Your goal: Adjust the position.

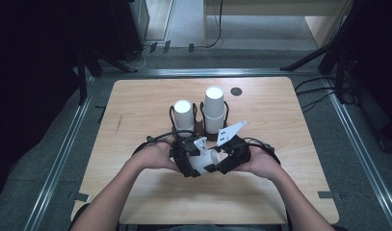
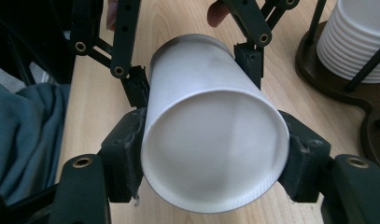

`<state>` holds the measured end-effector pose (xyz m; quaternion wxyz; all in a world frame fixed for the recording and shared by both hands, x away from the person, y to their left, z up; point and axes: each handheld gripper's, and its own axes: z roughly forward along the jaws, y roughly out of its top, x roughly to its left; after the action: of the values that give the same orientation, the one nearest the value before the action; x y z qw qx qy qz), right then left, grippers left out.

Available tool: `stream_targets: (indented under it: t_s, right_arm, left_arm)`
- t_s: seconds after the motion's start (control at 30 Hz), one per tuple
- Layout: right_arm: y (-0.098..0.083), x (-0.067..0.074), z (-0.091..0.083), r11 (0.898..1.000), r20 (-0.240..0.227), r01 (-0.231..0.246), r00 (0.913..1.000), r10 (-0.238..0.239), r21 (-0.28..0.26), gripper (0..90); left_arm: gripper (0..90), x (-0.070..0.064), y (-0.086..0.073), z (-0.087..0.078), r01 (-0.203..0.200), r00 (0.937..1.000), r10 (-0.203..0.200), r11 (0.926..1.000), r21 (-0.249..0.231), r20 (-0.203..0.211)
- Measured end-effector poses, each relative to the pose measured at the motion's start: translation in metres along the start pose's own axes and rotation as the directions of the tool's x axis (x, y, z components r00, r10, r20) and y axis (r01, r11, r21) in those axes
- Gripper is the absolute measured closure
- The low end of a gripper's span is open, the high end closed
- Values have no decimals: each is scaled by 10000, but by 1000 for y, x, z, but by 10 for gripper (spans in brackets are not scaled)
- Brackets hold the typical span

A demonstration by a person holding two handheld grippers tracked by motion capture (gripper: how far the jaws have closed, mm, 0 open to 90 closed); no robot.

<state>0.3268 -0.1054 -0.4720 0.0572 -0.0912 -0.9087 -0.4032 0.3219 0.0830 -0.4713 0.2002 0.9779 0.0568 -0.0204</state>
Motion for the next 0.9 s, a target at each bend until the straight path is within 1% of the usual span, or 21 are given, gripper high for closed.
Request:
stream_targets:
  t_s: [0.03, 0.07, 0.1, 0.13, 0.17, 0.23, 0.27, 0.3, 0.37, 0.4, 0.47, 0.53, 0.57, 0.6, 0.63, 0.67, 0.7, 0.77, 0.83, 0.87, 0.9]
  right_arm:
    - [0, 0, -1, 10000, -60, -49, 10000, 48, -56, 343]
    - [0, 0, -2, 9999, -69, -97, 9999, 97, -91, 342]
    - [0, 0, -3, 9999, -62, -33, 10000, 32, -130, 341]
    - [1, 0, -4, 9998, -21, -65, 10000, 65, -168, 341]
    - [1, 0, -6, 9998, -46, -124, 9999, 124, -172, 341]
    - [0, -1, -9, 9996, 59, -155, 9999, 157, -242, 341]
    - [0, -1, -9, 9996, 59, -155, 9999, 157, -242, 341]
    - [-1, -2, -11, 9993, 164, -257, 9995, 261, -256, 340]
    - [-1, -4, -13, 9992, 177, -287, 9994, 292, -284, 340]
    - [-1, -4, -14, 9991, 218, -281, 9993, 288, -320, 340]
    - [-2, -5, -16, 9988, 231, -319, 9992, 328, -383, 339]
    - [-2, -6, -18, 9985, 282, -316, 9991, 329, -456, 339]
    - [-2, -6, -20, 9982, 271, -359, 9989, 373, -490, 339]
    - [-2, -6, -21, 9979, 304, -343, 9989, 359, -541, 339]
    - [-2, -6, -22, 9977, 299, -366, 9988, 383, -578, 339]
    - [-2, -7, -23, 9976, 299, -361, 9988, 380, -598, 339]
    - [-2, -7, -24, 9969, 308, -384, 9987, 405, -683, 339]
    - [-2, -7, -26, 9955, 270, -443, 9985, 467, -835, 339]
    - [-1, -8, -28, 9945, 232, -425, 9987, 449, -956, 338]
    - [0, -7, -29, 9936, 199, -455, 9987, 478, -1038, 339]
    - [0, -8, -31, 9929, 174, -456, 9987, 478, -1095, 338]
  left_arm:
    - [260, -1, -2, -2, 113, 9999, -112, 9996, -258, 37]
    - [228, -1, -4, -2, 184, 9997, -178, 9989, -438, 141]
    - [169, 0, -5, -3, 200, 9994, -184, 9981, -574, 285]
    - [133, 1, -7, -3, 249, 9992, -226, 9972, -702, 337]
    - [123, 2, -8, -3, 328, 9991, -304, 9958, -852, 285]
    - [96, 5, -11, -5, 644, 9978, -621, 9912, -1158, 239]
    - [92, 5, -11, -5, 644, 9978, -621, 9912, -1158, 239]
    - [89, 7, -14, -7, 795, 9968, -774, 9863, -1447, 202]
    - [89, 8, -17, -10, 889, 9960, -884, 9783, -1872, 109]
    - [89, 8, -19, -12, 993, 9951, -967, 9727, -2096, 227]
    - [90, 9, -21, -15, 1111, 9938, -1090, 9648, -2383, 222]
    - [90, 10, -24, -17, 1235, 9922, -1232, 9532, -2760, 187]
    - [90, 10, -26, -17, 1326, 9910, -1321, 9457, -2969, 217]
    - [89, 9, -27, -17, 1337, 9906, -1358, 9418, -3084, 146]
    - [89, 9, -27, -17, 1420, 9891, -1471, 9326, -3318, 99]
    - [89, 9, -28, -17, 1483, 9884, -1508, 9250, -3498, 204]
    - [89, 8, -29, -17, 1501, 9876, -1561, 9172, -3691, 136]
    - [89, 8, -29, -16, 1522, 9872, -1586, 9071, -3924, 163]
    - [90, 8, -29, -14, 1512, 9875, -1562, 9003, -4081, 212]
    - [90, 7, -29, -13, 1572, 9868, -1585, 8924, -4231, 322]
    - [90, 7, -29, -12, 1580, 9867, -1591, 8897, -4284, 335]
